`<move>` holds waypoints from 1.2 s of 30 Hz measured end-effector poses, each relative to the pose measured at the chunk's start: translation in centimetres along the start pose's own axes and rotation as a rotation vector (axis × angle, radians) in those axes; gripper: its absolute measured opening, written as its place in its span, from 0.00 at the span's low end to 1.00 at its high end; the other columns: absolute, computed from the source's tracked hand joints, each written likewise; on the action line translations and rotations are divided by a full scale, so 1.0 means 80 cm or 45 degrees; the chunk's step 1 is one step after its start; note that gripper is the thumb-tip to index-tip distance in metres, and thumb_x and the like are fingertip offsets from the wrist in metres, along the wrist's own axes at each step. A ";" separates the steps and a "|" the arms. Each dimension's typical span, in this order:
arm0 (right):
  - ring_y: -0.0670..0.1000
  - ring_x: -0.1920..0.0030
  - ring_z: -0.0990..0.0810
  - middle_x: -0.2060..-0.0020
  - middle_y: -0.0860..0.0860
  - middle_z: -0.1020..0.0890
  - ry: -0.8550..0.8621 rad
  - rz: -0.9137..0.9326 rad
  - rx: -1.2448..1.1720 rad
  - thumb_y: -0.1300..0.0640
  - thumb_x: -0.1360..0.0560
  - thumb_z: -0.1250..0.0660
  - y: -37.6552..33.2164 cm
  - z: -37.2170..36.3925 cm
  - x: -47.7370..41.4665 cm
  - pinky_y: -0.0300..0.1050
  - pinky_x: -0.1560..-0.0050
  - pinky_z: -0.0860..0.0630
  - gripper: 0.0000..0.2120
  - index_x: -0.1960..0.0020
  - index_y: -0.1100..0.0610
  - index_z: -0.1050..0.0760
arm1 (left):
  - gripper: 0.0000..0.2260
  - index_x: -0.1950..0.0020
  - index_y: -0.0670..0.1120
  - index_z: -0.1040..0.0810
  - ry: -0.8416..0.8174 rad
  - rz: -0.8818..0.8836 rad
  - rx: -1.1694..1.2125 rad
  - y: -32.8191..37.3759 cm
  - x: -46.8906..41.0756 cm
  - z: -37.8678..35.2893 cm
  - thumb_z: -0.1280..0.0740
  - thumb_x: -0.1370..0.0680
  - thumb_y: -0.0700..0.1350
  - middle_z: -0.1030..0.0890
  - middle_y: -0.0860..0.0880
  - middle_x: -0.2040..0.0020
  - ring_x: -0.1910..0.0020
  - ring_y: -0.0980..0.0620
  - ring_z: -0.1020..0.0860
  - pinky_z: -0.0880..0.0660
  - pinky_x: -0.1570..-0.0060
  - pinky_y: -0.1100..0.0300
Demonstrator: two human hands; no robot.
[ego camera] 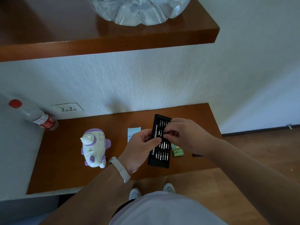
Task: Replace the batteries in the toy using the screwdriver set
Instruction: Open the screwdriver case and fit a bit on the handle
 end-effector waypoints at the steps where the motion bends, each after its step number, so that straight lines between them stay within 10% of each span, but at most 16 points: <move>1: 0.46 0.60 0.23 0.58 0.49 0.21 0.024 0.007 0.001 0.55 0.22 0.32 -0.001 0.001 0.001 0.42 0.60 0.23 0.06 0.51 0.56 0.17 | 0.11 0.40 0.43 0.20 -0.004 -0.001 0.000 0.001 0.000 0.000 0.33 0.21 0.36 0.14 0.43 0.49 0.48 0.44 0.16 0.19 0.49 0.51; 24: 0.45 0.71 0.30 0.65 0.50 0.23 0.193 0.113 0.153 0.60 0.28 0.29 -0.006 -0.001 0.001 0.34 0.73 0.37 0.02 0.57 0.59 0.20 | 0.10 0.39 0.42 0.20 -0.012 -0.044 -0.090 0.011 -0.008 -0.005 0.34 0.20 0.37 0.14 0.43 0.49 0.50 0.45 0.15 0.19 0.52 0.56; 36: 0.47 0.65 0.23 0.61 0.49 0.21 0.169 0.077 0.001 0.57 0.25 0.34 0.003 -0.002 0.002 0.40 0.68 0.24 0.07 0.54 0.59 0.18 | 0.09 0.41 0.42 0.19 0.017 0.006 0.035 0.003 -0.009 -0.004 0.34 0.21 0.36 0.14 0.42 0.51 0.51 0.44 0.15 0.19 0.54 0.55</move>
Point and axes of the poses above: each hand's wrist, its own x-axis away from the middle knuckle, its own z-axis out of the back of the hand, y = z × x, the point moved 10 cm from there along -x, towards the middle knuckle
